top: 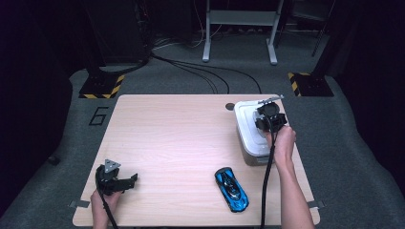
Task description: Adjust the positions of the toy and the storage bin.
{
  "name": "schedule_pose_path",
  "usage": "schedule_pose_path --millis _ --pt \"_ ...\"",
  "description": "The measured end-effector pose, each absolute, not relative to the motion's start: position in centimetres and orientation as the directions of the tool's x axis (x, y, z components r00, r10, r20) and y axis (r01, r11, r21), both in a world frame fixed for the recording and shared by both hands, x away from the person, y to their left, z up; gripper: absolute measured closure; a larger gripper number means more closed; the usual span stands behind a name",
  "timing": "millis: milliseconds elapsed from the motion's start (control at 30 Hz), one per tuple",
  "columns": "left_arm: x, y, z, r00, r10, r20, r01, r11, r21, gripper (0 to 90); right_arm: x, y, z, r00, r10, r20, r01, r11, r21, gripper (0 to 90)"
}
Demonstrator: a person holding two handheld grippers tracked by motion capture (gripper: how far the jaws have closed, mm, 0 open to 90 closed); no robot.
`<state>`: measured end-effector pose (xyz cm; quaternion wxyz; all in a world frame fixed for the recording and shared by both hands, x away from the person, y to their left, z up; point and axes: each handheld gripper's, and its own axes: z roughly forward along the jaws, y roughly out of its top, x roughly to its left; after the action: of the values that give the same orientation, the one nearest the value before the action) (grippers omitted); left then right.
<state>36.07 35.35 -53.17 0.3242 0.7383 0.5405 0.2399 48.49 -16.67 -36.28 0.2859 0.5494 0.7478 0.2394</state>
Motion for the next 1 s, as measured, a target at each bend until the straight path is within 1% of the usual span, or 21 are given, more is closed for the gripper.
schedule_pose_path --millis 167,300,533,700,967,1000 --pt "36.0 35.4 -53.0 0.31 0.951 0.002 0.655 -0.215 0.725 7.6 48.8 -17.6 -36.5 -0.25 0.963 -0.102 0.667 0.248 0.702 66.6" --pt "36.1 35.4 -53.2 0.301 0.954 0.004 0.643 -0.205 0.738 7.6 49.1 -17.8 -36.5 -0.266 0.96 -0.087 0.658 0.247 0.712 67.0" --pt "36.1 35.4 -53.2 0.3 0.954 0.004 0.643 -0.205 0.738 7.6 49.9 -17.0 -36.5 -0.332 0.942 -0.058 0.644 0.271 0.716 67.2" --pt "36.1 35.4 -53.2 0.301 0.954 0.005 0.643 -0.207 0.737 7.6 50.5 -16.7 -36.8 -0.377 0.926 -0.015 0.629 0.268 0.73 67.3" --pt "36.1 35.3 -53.2 0.295 0.955 -0.001 0.641 -0.197 0.742 7.6 51.6 -15.4 -36.9 -0.478 0.878 0.005 0.593 0.319 0.739 67.3" --pt "36.1 35.3 -53.2 0.295 0.956 -0.001 0.641 -0.197 0.742 7.6 51.7 -15.2 -36.8 -0.48 0.877 0.018 0.599 0.313 0.737 67.3"
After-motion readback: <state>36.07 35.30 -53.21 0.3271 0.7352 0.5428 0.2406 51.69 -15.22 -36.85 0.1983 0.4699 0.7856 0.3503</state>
